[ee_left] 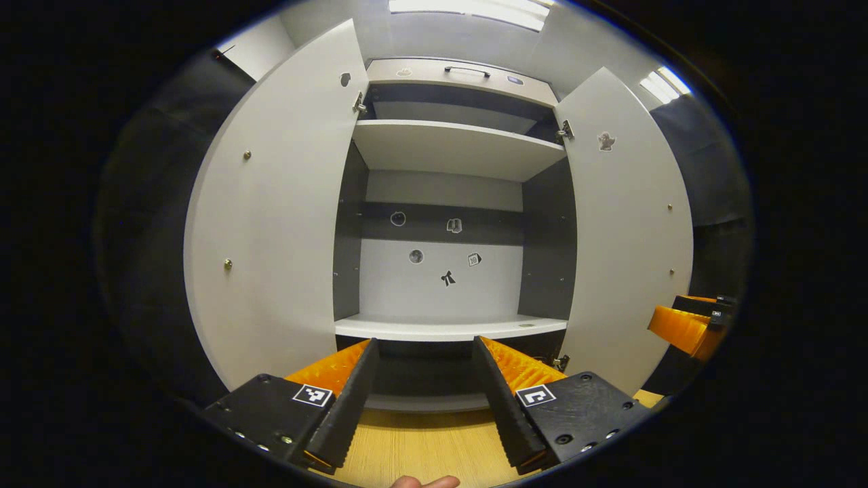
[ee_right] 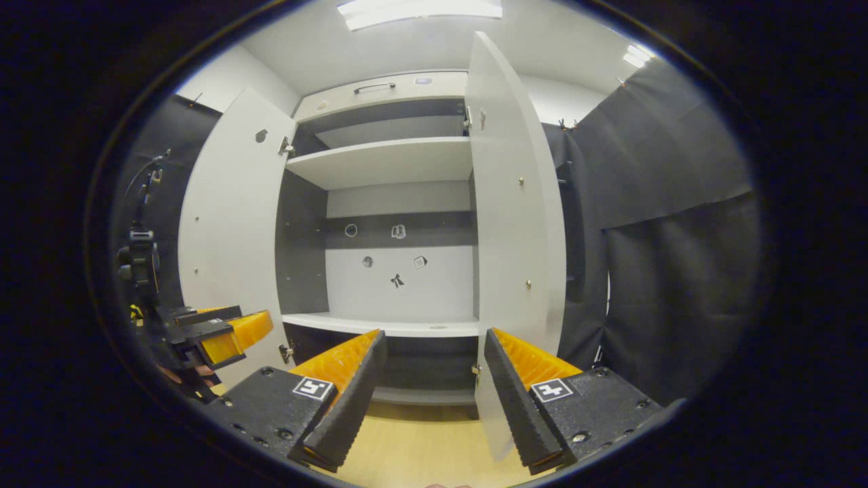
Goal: Open the right door of the double-door shoe cabinet with the right hand, and open the left door with the left hand.
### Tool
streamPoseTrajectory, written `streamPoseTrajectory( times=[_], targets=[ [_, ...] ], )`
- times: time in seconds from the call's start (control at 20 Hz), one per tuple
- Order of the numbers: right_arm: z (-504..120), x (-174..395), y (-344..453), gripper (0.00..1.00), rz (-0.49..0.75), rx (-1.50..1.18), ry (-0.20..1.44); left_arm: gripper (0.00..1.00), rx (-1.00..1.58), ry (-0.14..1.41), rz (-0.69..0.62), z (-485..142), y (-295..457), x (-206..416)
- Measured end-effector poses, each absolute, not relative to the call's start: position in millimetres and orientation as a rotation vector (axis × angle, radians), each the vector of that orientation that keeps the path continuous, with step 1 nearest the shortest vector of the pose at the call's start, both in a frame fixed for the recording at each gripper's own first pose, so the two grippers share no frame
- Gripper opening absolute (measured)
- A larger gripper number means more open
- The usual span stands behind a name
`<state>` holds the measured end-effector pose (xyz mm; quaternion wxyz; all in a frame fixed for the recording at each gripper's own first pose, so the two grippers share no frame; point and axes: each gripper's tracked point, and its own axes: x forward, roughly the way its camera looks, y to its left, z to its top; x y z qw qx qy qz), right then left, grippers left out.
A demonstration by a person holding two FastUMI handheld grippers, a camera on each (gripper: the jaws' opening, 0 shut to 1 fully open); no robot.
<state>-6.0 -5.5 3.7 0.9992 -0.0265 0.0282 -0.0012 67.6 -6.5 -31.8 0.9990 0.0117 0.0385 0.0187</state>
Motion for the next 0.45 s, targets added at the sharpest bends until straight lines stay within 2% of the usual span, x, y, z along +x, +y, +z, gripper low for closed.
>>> streamPoseTrajectory(
  times=[0.45],
  targets=[
    [-19, -13, 7, 0.91, 0.066, -0.020, 0.046, 0.86, 0.004, 0.125, 0.096, -61, 7, 29]
  ],
)
